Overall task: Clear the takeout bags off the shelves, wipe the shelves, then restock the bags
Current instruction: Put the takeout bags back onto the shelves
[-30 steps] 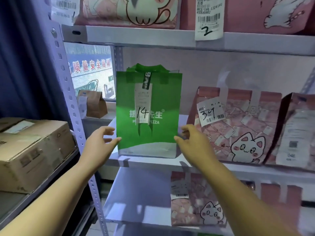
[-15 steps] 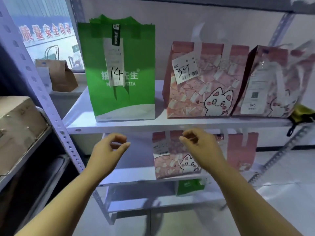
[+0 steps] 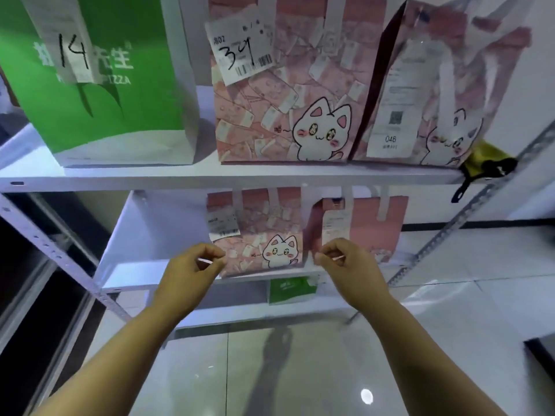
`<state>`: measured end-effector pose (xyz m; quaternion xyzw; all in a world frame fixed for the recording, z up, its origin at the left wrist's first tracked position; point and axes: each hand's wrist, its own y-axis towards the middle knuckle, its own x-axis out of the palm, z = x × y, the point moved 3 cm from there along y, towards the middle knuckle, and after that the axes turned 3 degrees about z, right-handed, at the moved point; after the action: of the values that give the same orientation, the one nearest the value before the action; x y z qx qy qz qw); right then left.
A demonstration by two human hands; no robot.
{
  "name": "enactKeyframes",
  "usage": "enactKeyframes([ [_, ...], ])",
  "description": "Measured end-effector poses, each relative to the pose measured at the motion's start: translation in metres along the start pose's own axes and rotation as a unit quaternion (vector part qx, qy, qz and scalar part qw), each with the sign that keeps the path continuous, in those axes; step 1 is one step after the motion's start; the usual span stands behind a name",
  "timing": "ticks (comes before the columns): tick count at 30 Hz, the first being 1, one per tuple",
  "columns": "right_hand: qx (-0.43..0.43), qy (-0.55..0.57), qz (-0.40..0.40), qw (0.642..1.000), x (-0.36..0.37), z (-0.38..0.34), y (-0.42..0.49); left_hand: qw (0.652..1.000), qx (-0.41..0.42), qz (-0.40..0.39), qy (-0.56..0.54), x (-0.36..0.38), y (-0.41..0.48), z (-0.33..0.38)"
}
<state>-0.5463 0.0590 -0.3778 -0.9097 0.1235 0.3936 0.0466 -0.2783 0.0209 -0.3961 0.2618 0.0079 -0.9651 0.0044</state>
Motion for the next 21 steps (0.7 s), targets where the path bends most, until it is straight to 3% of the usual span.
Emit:
enactKeyframes([
  [6,0.009,-0.023,-0.019,1.0,-0.031,0.07,-0.006,0.999,-0.037,-0.022,-0.016,0.08,-0.034,0.006],
  [21,0.051,-0.052,-0.019,0.997,-0.095,0.192,-0.005,0.997,-0.024,-0.071,0.01,0.205,-0.06,0.049],
])
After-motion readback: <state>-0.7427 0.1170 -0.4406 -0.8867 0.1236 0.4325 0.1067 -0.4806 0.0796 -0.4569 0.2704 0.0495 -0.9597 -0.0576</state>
